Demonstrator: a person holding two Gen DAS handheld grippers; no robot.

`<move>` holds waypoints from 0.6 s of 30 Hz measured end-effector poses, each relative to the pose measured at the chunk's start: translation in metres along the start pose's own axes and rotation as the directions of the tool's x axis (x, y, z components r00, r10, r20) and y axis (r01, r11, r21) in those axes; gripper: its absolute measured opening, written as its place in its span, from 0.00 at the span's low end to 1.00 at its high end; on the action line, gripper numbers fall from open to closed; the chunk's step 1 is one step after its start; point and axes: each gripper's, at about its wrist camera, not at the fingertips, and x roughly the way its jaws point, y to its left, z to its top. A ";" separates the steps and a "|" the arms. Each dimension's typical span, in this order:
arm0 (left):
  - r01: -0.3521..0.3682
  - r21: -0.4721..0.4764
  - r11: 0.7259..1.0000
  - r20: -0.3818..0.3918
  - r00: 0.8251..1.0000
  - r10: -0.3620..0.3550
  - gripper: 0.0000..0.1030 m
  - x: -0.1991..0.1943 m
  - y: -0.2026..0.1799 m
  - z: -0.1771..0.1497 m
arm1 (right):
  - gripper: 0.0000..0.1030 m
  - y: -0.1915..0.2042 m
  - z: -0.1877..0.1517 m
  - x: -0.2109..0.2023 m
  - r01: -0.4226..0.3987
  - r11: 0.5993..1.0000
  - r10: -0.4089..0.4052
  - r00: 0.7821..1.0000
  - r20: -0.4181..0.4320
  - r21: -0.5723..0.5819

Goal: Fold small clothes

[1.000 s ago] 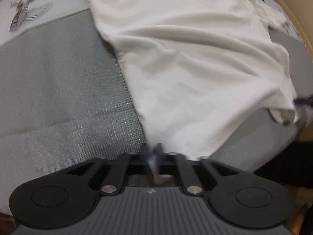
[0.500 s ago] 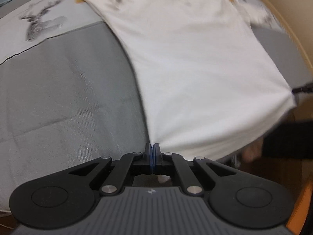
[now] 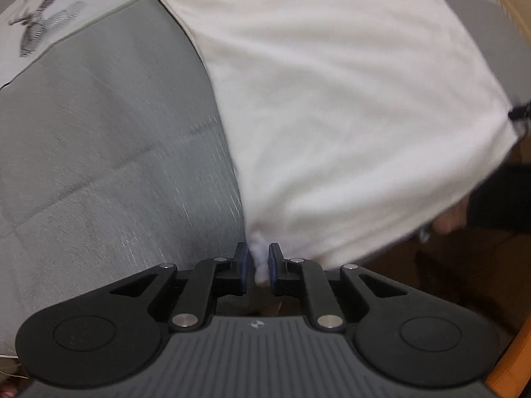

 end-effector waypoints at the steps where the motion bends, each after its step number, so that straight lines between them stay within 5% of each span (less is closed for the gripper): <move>1: -0.006 0.021 1.000 -0.010 1.000 0.006 0.13 0.002 -0.003 -0.001 | 0.12 0.001 -0.001 0.001 -0.004 1.000 0.004 1.000 -0.015 -0.016; 2: -0.011 0.043 0.999 -0.007 1.000 0.011 0.09 0.003 -0.006 -0.001 | 0.06 0.002 -0.001 0.001 -0.008 1.000 0.008 1.000 -0.014 -0.029; 8: 0.019 0.109 0.994 0.002 1.000 -0.019 0.05 -0.001 -0.017 -0.003 | 0.04 -0.005 -0.001 -0.010 -0.016 0.999 0.016 1.000 0.012 -0.034; 12: 0.028 0.192 0.981 -0.024 0.999 -0.024 0.05 0.004 -0.031 -0.009 | 0.03 -0.010 -0.008 -0.005 0.055 0.998 -0.056 0.998 -0.016 -0.043; 15: 0.010 0.153 0.988 -0.019 1.000 -0.008 0.11 0.003 -0.026 -0.004 | 0.05 -0.014 -0.005 -0.008 0.051 0.998 -0.051 0.999 -0.001 -0.033; 18: -0.006 0.079 0.997 0.089 0.996 -0.001 0.11 -0.018 -0.015 0.007 | 0.08 -0.016 0.002 -0.027 0.073 0.997 -0.074 0.992 0.099 0.007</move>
